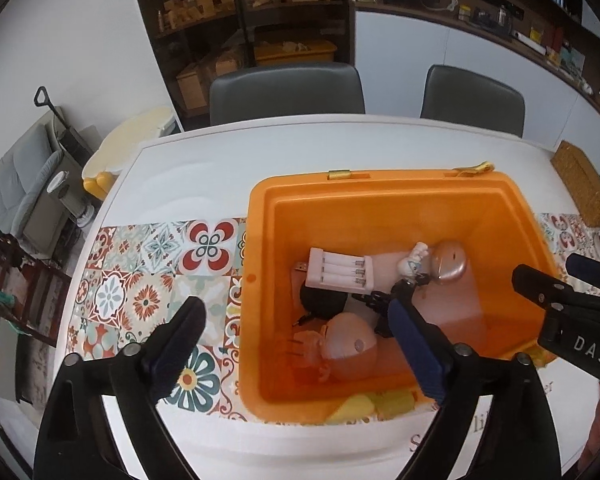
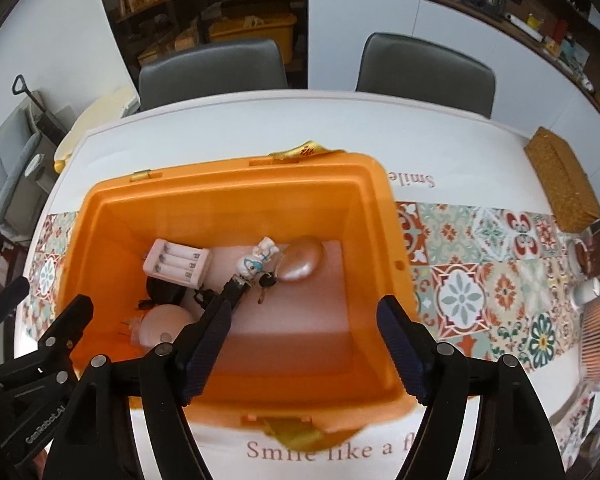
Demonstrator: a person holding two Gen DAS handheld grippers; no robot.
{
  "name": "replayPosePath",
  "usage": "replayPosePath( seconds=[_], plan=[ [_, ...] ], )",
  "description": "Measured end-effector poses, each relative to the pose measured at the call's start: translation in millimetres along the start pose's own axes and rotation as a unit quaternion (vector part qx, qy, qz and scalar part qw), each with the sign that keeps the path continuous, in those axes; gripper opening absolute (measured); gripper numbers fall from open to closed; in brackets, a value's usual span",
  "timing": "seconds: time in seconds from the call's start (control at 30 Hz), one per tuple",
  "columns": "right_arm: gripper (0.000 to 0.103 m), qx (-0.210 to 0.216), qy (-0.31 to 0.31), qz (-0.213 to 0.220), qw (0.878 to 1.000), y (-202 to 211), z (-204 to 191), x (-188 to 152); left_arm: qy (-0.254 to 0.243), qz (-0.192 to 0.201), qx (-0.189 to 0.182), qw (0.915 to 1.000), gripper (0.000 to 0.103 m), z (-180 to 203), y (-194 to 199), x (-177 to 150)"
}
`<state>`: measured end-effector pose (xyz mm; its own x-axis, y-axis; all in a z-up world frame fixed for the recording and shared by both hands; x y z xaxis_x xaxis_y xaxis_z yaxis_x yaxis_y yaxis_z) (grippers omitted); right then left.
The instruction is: Organize rigid objects
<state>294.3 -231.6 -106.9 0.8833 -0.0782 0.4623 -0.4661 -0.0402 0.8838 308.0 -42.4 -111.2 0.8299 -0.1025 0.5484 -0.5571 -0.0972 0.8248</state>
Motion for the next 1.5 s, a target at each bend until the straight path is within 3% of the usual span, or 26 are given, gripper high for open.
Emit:
replayPosePath(
  seconds=[0.23,0.53,0.83,1.5],
  plan=[
    [0.083,0.0,-0.007,0.025,1.0,41.2,1.0,-17.0,0.012,0.019,-0.013,0.9997,0.103,-5.5,33.9,-12.1],
    [0.084,0.006,-0.021,0.035,0.999,78.4,7.2,-52.6,0.022,0.03,-0.018,0.9992,0.103,-13.0,73.1,-37.4],
    [0.084,0.004,-0.022,0.071,0.997,118.0,9.7,-87.2,0.014,0.045,-0.016,0.9988,0.103,-10.1,108.4,-64.5],
    [0.084,-0.007,-0.036,0.045,0.998,126.2,28.6,-153.3,0.002,0.047,-0.024,0.9986,0.103,5.1,137.1,-107.2]
  ],
)
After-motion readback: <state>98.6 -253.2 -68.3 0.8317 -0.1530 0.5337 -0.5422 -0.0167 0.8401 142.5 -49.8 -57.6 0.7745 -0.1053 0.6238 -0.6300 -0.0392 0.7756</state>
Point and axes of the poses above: each gripper's, at about its wrist camera, not at the fingertips, and y roughly against the way its jaws point, z to its right, x to its top, the point moved 10 cm from there along -y, roughly the way its jaws point, and after that the axes turned 5 degrees about x, right-handed, at the moved point
